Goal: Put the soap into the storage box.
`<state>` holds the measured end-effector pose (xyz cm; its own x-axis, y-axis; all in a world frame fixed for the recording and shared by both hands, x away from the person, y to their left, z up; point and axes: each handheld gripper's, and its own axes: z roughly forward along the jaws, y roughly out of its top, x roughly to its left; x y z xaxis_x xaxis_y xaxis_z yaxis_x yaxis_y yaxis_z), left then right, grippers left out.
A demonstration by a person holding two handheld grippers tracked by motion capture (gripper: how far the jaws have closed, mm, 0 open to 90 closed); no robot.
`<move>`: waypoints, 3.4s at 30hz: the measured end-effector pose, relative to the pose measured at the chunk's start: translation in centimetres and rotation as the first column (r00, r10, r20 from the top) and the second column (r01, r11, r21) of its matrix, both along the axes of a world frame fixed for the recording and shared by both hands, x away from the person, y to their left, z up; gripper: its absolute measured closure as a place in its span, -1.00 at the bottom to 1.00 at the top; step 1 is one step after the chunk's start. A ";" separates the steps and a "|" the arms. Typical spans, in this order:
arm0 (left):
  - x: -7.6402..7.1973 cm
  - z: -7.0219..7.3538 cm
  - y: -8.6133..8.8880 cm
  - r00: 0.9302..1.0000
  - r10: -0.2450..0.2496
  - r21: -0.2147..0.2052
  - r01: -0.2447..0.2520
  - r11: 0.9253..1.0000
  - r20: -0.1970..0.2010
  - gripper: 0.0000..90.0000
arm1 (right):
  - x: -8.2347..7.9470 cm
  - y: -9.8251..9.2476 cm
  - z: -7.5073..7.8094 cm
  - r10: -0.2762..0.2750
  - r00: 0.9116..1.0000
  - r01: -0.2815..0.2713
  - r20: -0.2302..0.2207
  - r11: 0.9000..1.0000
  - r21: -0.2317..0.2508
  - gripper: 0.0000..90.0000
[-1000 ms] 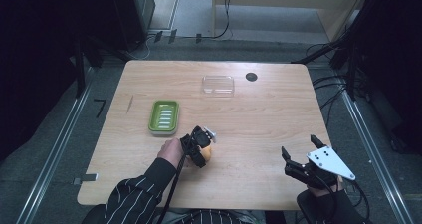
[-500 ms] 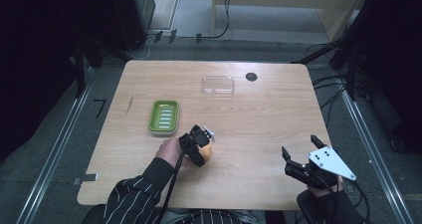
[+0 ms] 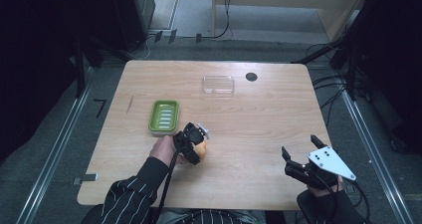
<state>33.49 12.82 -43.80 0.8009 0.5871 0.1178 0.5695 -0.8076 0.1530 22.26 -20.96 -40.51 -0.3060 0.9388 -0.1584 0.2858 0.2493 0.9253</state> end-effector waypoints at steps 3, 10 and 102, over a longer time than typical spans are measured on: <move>0.0 0.1 0.3 1.000 0.009 0.003 -0.009 1.000 0.001 -0.13 | 0.0 0.0 0.0 0.001 1.000 -0.001 0.001 1.000 0.000 -0.70; 0.0 0.3 1.2 1.000 0.026 -0.004 -0.026 1.000 0.010 -0.13 | 0.0 0.0 0.0 0.000 1.000 0.000 0.000 1.000 0.003 -0.70; 3.3 3.9 8.2 0.974 0.218 -0.060 -0.215 0.975 0.065 -0.13 | 0.0 0.0 0.0 0.001 1.000 -0.001 -0.002 1.000 0.000 -0.70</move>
<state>36.83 21.07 -39.86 0.6448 0.7525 0.1340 0.7163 -0.6561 0.2376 22.30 -20.92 -40.52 -0.3075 0.9384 -0.1577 0.2871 0.2495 0.9248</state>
